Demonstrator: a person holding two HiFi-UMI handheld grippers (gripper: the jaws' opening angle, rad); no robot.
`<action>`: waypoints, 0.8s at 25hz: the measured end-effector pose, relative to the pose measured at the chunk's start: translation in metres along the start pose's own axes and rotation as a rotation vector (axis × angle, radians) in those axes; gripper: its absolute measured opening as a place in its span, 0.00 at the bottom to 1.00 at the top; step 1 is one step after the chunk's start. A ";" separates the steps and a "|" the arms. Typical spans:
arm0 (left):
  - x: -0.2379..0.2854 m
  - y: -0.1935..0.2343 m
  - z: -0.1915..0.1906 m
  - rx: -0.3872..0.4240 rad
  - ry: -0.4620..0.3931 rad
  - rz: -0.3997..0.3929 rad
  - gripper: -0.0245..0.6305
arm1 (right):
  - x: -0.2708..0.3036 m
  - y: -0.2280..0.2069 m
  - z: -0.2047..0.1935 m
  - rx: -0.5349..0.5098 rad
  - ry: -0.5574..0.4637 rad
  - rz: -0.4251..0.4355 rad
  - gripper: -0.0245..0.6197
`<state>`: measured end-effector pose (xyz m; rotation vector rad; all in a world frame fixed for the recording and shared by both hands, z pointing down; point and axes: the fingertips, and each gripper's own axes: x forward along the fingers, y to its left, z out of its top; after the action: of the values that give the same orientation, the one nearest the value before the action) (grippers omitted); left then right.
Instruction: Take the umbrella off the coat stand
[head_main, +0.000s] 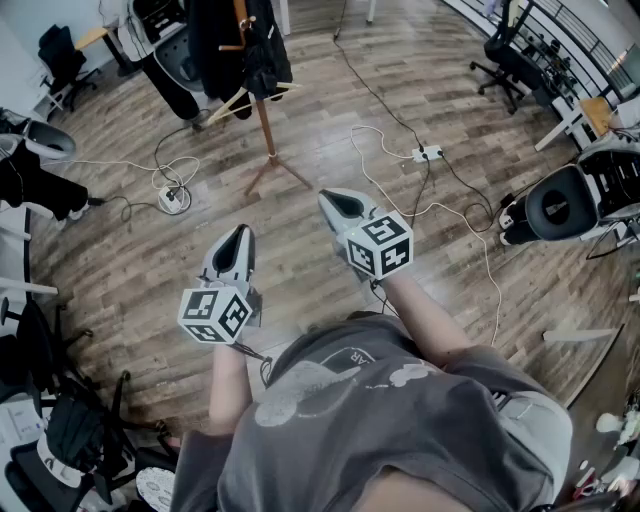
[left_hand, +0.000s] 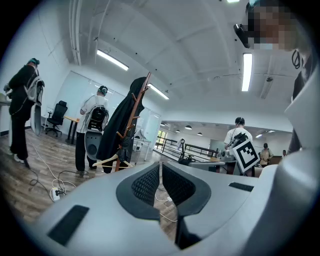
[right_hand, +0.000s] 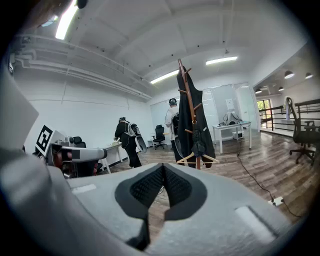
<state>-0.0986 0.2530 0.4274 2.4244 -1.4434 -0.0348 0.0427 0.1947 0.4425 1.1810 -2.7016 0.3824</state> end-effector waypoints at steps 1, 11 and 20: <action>-0.001 0.001 0.000 -0.002 0.002 0.001 0.07 | 0.001 0.001 0.000 0.000 0.001 0.001 0.04; -0.018 0.014 -0.005 0.003 0.014 0.006 0.07 | 0.007 0.020 -0.002 -0.008 -0.003 -0.008 0.04; -0.027 0.016 -0.018 -0.024 0.040 -0.022 0.07 | -0.003 0.028 -0.019 0.021 0.023 -0.023 0.04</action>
<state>-0.1225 0.2743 0.4455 2.4085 -1.3911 -0.0082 0.0249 0.2214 0.4555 1.2040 -2.6688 0.4198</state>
